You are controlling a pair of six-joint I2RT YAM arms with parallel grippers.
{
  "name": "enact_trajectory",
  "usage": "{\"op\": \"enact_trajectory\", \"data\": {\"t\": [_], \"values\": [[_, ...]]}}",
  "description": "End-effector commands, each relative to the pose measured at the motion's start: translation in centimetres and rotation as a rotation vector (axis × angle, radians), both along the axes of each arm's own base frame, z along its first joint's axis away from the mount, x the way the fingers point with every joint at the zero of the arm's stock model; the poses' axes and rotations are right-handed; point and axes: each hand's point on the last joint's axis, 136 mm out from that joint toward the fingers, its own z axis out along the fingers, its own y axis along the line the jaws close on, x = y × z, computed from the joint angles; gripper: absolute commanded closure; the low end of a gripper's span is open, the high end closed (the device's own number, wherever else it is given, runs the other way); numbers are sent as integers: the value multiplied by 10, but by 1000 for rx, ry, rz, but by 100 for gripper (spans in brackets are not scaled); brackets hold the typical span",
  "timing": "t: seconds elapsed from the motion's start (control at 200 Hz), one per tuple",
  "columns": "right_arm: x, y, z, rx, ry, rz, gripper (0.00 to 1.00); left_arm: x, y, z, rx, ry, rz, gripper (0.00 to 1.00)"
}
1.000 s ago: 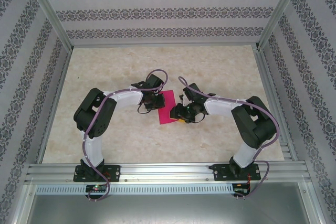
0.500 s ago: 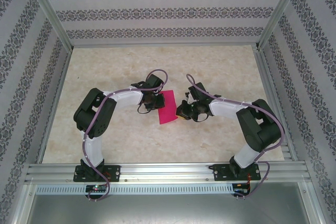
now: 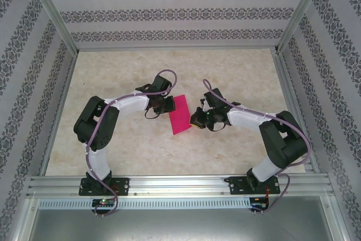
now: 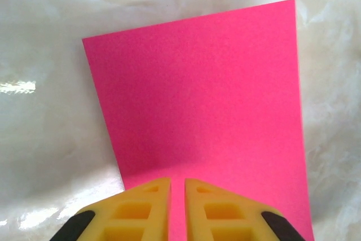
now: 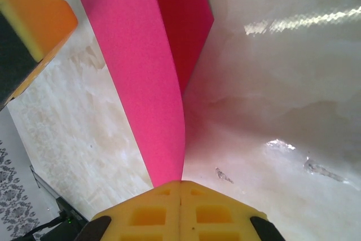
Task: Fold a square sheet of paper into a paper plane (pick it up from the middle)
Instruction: Third fold the triangle at the center of the table.
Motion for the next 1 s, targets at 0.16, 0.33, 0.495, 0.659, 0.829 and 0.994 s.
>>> {"op": "enact_trajectory", "data": {"t": [0.16,0.33,0.495,0.659,0.829,0.994], "values": [[1,4,8,12,15,-5,97,2,-2,-21,19,15,-41,87],[15,18,13,45,-1,-13,97,-2,3,-34,55,46,-44,88],[30,34,14,57,-20,-12,96,-4,4,-40,70,60,-49,88],[43,45,10,63,-36,-35,96,-4,5,-41,79,64,-58,89],[51,48,3,55,-34,-77,95,-3,4,-39,78,62,-62,89],[55,47,-4,43,-30,-109,95,-3,4,-39,79,63,-60,89]]}}
